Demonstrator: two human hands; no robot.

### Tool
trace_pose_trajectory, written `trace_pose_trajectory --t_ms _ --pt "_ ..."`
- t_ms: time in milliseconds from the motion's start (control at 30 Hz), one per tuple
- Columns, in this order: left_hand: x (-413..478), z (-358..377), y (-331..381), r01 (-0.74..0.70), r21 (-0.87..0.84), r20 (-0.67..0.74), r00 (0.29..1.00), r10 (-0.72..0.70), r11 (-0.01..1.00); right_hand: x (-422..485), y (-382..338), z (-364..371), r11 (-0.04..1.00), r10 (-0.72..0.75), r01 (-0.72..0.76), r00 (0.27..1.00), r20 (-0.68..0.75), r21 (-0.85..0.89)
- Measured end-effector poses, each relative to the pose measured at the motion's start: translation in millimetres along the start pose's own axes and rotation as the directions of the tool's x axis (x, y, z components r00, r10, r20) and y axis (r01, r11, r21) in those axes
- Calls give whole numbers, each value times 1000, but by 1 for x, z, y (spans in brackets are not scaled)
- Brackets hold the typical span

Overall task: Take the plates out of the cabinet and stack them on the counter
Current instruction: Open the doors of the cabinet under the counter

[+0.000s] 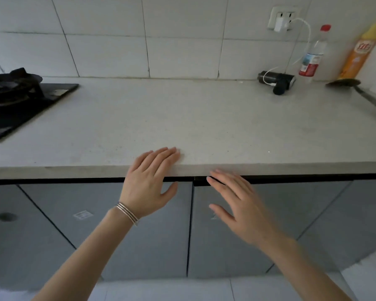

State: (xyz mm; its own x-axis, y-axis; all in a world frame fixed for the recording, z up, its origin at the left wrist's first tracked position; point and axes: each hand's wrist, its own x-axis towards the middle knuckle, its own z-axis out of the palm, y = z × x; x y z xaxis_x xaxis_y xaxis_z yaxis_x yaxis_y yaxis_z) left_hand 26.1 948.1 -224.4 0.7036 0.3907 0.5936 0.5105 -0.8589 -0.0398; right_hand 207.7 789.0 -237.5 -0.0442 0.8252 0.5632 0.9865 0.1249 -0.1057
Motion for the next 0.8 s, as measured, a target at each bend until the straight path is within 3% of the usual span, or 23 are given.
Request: trace_pose_trajectory --t_ms 133,333,467,600,800 --pt "-1 16 -5 -44 41 -201 978 51 998 -6 4 27 997 -79 75 987 -138 -34" --pt "-8 25 -17 -160 155 -271 942 198 975 -10 8 61 981 -192 174 945 -264 -89" --pt "-12 25 -18 -188 190 -248 941 232 964 -4 12 73 959 -261 219 930 -260 -177" --pt "-14 25 -19 -176 181 -237 947 216 968 4 16 74 899 -343 271 924 -169 -343" --pt "-13 29 -19 -183 181 -291 929 231 966 10 21 74 807 -446 298 874 -195 -509"
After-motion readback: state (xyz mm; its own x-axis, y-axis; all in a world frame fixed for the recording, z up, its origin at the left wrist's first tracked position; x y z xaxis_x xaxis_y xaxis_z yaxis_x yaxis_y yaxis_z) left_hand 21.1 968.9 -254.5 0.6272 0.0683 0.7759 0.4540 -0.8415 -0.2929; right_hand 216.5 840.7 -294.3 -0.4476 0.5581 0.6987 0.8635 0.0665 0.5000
